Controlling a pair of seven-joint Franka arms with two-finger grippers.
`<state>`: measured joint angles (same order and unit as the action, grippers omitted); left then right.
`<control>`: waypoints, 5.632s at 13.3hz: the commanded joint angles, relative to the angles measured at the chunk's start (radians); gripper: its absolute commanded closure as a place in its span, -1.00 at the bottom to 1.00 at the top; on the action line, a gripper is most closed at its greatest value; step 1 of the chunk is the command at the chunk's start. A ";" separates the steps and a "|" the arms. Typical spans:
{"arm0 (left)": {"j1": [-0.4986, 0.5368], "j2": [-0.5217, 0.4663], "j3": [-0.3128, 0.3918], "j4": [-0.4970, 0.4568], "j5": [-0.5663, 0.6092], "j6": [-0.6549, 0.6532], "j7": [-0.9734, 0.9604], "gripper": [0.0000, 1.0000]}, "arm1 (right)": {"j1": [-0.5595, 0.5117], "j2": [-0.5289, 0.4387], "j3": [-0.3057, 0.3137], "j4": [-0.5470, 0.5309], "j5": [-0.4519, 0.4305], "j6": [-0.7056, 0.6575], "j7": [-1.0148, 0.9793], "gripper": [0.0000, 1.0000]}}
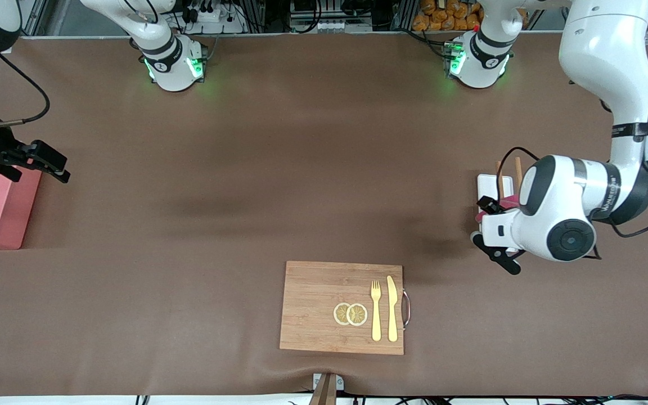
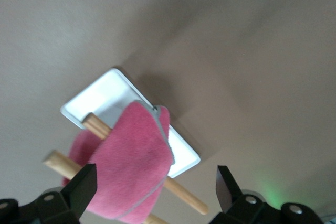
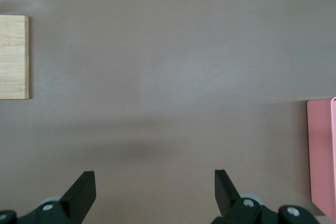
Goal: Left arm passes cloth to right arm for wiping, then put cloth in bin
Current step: 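Lower the left gripper over the pink cloth on the chopsticks, then close the left gripper on the pink cloth, then lift the cloth with the left gripper while the right gripper reaches toward it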
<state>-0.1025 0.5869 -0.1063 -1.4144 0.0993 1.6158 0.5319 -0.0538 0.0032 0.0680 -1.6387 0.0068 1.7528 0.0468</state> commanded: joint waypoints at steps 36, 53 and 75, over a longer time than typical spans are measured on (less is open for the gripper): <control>0.017 0.087 0.013 -0.028 0.074 -0.020 -0.087 -0.04 | 0.006 0.015 0.000 0.008 0.002 -0.073 0.013 -1.00; 0.032 -0.079 0.005 0.011 -0.016 -0.074 -0.211 1.00 | 0.008 0.015 0.000 0.008 0.002 -0.075 0.016 -1.00; -0.344 -0.084 -0.316 0.075 -0.253 0.631 -1.413 1.00 | 0.115 0.351 -0.001 0.094 0.920 -0.227 1.102 -1.00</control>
<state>-0.4086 0.4914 -0.4282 -1.3494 -0.1387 2.1647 -0.8078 0.0581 0.2913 0.0628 -1.5857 0.8664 1.5347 1.1145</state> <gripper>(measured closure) 0.965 0.000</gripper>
